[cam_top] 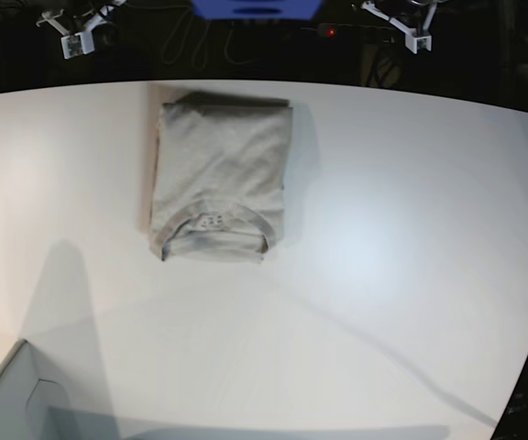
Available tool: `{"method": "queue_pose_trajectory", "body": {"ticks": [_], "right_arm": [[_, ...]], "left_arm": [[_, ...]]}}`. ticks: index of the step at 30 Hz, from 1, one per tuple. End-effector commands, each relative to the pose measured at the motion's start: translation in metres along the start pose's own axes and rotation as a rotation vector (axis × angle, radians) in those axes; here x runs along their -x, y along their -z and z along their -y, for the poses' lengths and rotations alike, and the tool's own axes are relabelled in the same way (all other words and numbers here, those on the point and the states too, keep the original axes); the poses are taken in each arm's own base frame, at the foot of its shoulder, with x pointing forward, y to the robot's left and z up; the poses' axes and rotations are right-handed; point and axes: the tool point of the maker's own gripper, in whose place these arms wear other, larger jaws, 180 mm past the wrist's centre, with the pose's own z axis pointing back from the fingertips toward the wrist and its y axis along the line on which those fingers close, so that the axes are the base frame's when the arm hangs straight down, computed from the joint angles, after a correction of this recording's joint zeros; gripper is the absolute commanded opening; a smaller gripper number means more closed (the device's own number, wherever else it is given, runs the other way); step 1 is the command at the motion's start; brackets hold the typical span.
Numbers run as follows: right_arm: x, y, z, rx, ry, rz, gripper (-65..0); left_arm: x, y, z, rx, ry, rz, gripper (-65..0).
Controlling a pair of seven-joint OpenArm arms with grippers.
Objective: Layout the t-shirt on the table in an organized manner, then fold the t-shirt properly
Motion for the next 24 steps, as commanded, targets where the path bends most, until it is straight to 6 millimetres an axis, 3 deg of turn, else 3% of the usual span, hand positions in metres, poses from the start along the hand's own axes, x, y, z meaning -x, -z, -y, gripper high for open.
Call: {"method": "queue_pose_trajectory", "body": {"ticks": [1,7,12,17,20,24], "right_arm": [[0.007,-0.004,0.003,0.001,0.014,-0.003,-65.0],[0.056,0.034,-0.01,-0.071,0.165,-0.086,-65.0],[0.081,0.067,-0.027,-0.128,0.295,-0.087,-65.0],[0.113,0.091,0.013,0.142,0.222,-0.143,-65.0],[0.13,0.096,0.031,0.3,0.136,-0.227,-65.0],[0.138,0.088,0.057,0.518,0.005,-0.325,-65.0]], "left_arm": [[-0.001,0.006,-0.001,0.01,-0.012,0.018,-65.0],[0.002,0.046,0.019,0.076,-0.019,-0.024,-65.0],[-0.006,0.055,0.033,0.101,0.01,-0.073,-65.0],[-0.007,0.058,0.019,0.0,0.068,-0.098,-65.0],[-0.001,0.061,0.038,0.033,0.193,-0.12,-65.0],[0.005,0.061,0.043,0.044,0.223,-0.137,-65.0]]}}
